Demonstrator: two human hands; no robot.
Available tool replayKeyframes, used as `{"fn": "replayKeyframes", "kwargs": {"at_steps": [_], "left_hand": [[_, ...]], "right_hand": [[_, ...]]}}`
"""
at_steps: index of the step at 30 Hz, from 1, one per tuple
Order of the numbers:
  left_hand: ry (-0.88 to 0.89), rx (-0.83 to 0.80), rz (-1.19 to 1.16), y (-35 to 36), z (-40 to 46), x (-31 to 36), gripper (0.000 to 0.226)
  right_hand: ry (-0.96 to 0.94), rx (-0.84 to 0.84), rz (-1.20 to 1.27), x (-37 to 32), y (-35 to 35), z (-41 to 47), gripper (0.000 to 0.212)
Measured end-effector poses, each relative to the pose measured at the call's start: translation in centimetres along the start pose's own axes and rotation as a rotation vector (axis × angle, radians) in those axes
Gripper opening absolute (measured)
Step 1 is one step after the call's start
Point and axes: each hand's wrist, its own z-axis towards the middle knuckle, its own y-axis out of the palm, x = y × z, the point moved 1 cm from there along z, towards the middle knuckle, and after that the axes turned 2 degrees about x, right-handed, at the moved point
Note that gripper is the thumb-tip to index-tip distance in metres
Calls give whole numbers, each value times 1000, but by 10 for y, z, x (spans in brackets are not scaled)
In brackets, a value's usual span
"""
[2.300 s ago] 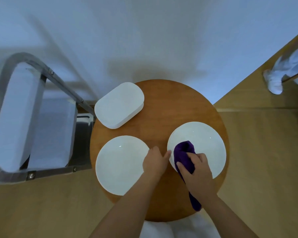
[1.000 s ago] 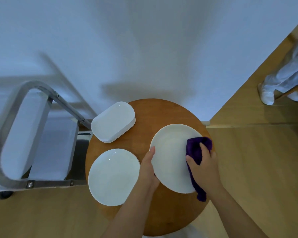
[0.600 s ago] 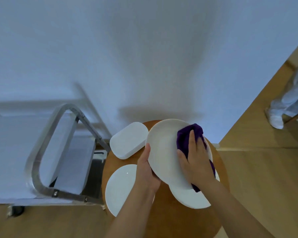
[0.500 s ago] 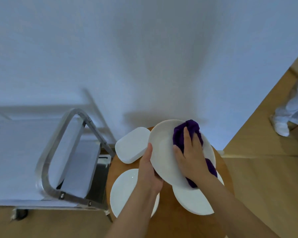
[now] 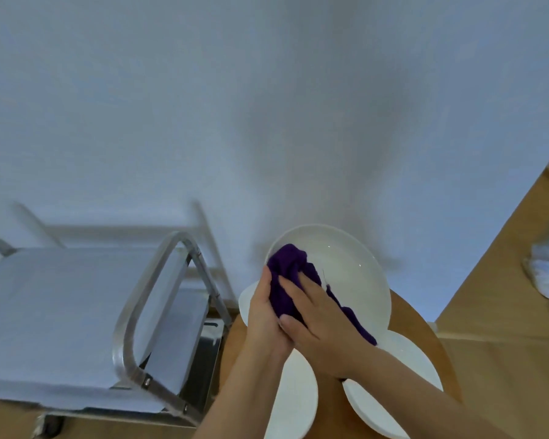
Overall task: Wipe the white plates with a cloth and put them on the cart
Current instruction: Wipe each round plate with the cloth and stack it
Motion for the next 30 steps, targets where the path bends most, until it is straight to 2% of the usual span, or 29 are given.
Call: {"fn": "replayKeyframes", "kwargs": {"at_steps": [3,6,8,10,13,18,21,23,25,28,30], "left_hand": [[-147,-14,-84,-6,-1,12,75],[-263,-158,-161,-10,-3,19,80],[-220,-229,-148,-13,-7,20,75],[-134,-215,-113,-12,-13,22,70],[-30,-66,62,-9,-25,22,77],[96,-61,294,5,-40,27,76],[121,-69,360,11,-45,32,79],[138,-53,404,13,-45,31,73],[136,-51,335,12,-44,33,64],[97,-66,208,7,-42,43,65],[50,-33,183,5,-41,53,64]], "right_hand": [[-91,-101,-135,10,-13,-22,48],[-131,-120,-256,28,-28,-36,47],[-88,-71,-336,39,-37,-41,49],[-18,12,-429,49,-44,-42,52],[63,86,-465,52,-45,-29,57],[171,270,-271,27,-39,8,65],[223,374,74,-1,-25,23,66],[248,408,264,-21,-15,27,66],[190,359,278,-39,-5,25,68],[-31,226,183,-58,11,15,63],[-101,172,192,-61,9,7,62]]}}
